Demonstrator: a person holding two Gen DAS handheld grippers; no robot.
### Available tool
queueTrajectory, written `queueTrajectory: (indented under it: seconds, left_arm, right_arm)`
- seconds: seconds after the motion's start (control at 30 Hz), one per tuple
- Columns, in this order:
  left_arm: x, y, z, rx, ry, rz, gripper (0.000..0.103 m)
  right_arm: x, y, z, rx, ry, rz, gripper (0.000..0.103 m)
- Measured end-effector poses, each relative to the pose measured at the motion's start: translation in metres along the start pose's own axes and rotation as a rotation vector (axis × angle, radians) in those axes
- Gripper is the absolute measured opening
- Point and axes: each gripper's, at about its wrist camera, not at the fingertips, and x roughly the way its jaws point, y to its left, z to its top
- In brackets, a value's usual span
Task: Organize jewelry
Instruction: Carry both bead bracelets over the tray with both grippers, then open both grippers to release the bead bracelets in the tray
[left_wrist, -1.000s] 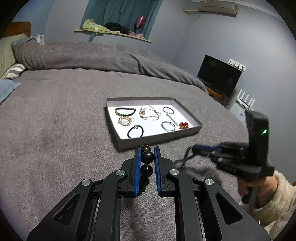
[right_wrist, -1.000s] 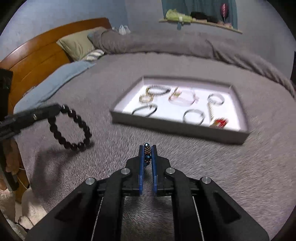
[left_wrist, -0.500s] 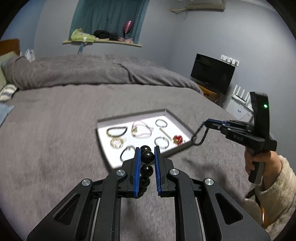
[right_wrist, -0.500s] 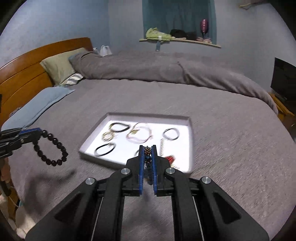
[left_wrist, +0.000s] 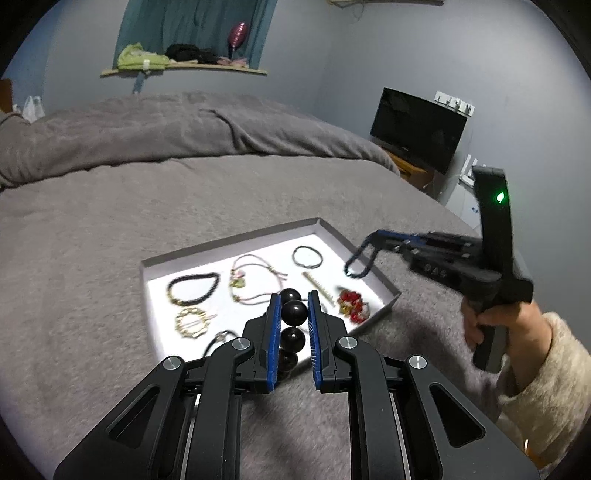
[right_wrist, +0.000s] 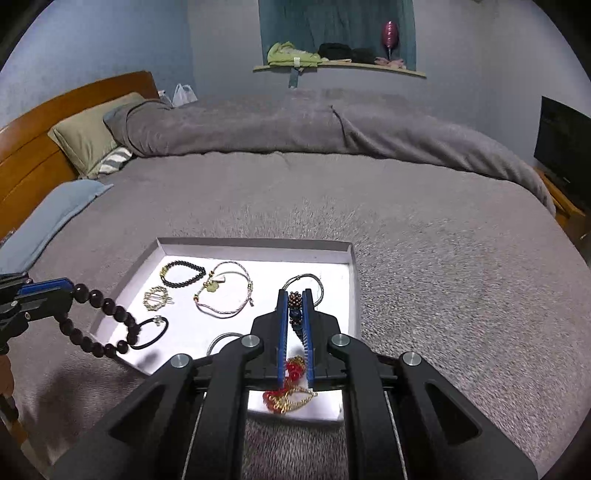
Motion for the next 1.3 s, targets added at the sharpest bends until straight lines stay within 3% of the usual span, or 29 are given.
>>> queueTrajectory:
  seconds: [0.27,0.5,1.3]
  left_arm:
    - [0.048,0.027,-0.009,-0.126,0.074,-0.060,0.015]
    - [0.067,0.053,-0.024,-0.164,0.123,0.013,0.015]
    - [0.088,0.049,-0.030,-0.078,0.177,0.102,0.015]
  right_arm:
    - [0.023,-0.007,-0.004,0.000,0.044,0.011,0.007]
    - [0.030,-0.015,-0.008,0.001,0.064,-0.005,0.007]
    - [0.067,-0.016,-0.015,0.013,0.148,-0.010,0.008]
